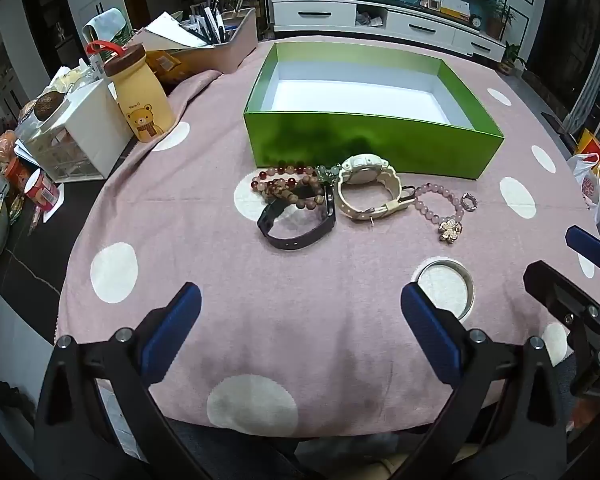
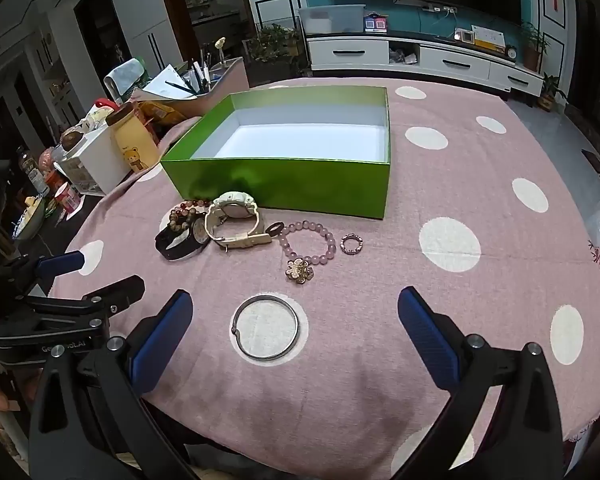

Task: Organize jewelry

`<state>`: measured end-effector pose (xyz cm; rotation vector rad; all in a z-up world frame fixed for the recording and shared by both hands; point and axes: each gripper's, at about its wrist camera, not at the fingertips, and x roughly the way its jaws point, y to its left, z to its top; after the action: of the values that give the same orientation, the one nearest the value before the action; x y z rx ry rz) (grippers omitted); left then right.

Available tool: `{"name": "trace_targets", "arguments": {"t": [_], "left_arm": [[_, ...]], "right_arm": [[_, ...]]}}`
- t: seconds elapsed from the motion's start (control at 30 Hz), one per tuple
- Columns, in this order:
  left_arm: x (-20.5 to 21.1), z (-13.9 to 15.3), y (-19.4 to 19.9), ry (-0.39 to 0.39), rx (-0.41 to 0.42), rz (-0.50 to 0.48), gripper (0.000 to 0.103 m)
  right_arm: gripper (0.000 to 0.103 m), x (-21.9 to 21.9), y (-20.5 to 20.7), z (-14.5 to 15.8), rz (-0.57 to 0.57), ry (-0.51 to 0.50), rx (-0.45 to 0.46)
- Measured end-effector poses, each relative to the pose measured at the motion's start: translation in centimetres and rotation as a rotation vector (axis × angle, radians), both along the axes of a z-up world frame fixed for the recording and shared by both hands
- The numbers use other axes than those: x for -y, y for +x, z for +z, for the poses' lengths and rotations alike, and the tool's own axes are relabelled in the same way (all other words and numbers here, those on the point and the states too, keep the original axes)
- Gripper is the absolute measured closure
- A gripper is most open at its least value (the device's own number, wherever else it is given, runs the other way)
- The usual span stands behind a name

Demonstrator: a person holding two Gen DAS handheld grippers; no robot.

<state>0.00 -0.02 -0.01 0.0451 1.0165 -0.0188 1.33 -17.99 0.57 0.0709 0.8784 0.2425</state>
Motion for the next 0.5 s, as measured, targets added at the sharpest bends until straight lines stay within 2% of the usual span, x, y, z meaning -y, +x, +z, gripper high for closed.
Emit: {"name": "trace_targets", "arguments": {"t": [0.5], "left_arm": [[0.28, 0.43, -0.14, 0.014, 0.013, -0.006, 0.002]], "right_arm": [[0.001, -0.26, -0.44, 0.56, 0.015, 0.008, 0.015]]}}
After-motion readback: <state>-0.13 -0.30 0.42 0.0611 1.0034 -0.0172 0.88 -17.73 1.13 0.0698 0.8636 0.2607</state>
